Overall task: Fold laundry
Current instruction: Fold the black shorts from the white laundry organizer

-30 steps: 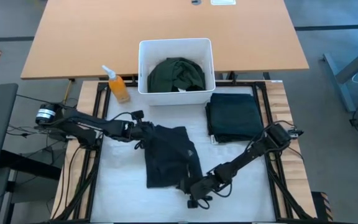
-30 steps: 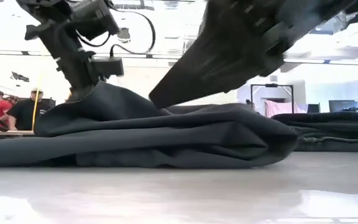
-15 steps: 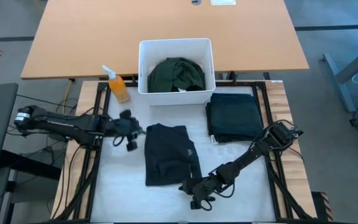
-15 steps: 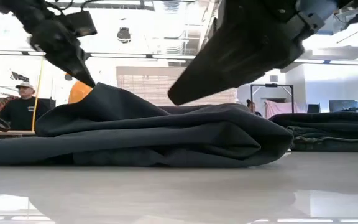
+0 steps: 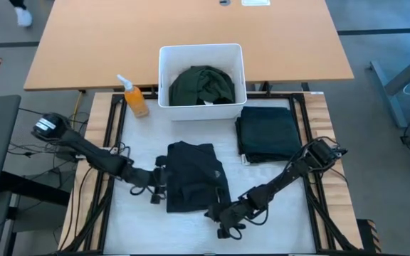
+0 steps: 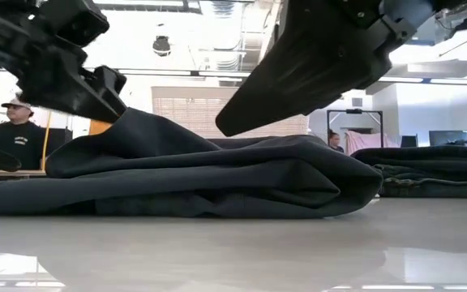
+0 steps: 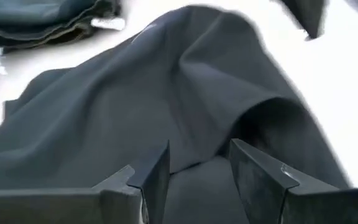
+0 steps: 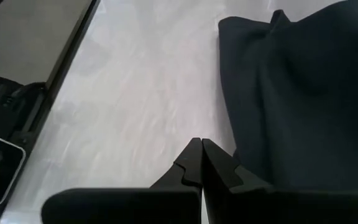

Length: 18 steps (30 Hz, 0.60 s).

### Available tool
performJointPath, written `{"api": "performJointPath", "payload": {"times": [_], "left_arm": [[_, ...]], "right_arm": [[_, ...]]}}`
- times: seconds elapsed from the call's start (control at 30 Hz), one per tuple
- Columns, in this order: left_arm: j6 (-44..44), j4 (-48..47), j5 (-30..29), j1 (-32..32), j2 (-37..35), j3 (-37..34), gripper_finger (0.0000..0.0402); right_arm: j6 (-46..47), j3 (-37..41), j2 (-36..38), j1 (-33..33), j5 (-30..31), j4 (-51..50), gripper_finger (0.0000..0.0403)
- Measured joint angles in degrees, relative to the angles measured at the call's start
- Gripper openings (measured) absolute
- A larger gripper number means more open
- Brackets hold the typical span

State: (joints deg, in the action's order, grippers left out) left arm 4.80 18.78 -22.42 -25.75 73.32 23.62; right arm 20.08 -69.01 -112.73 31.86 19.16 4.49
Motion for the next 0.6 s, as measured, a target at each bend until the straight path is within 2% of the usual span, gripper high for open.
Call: {"api": "performJointPath", "payload": {"times": [0.23,0.43,0.53,0.6], "left_arm": [[-1.2,0.01,1.14,-0.12,10.72,5.34,0.0158],[-4.24,-0.17,0.01,-0.12,16.0,9.59,0.0155],[-6.54,-2.98,-0.85,-0.12,16.72,11.89,0.0129],[-7.53,-7.53,-1.52,-0.2,16.68,13.95,0.0097]], "right_arm": [[1.05,0.0,-0.02,0.04,-1.16,0.39,0.002],[1.05,0.0,-0.02,0.0,-1.18,0.45,0.0021],[1.11,0.0,-0.02,0.18,-1.27,0.35,0.0021],[1.31,0.0,-0.02,0.41,-1.27,0.09,0.0021]]}}
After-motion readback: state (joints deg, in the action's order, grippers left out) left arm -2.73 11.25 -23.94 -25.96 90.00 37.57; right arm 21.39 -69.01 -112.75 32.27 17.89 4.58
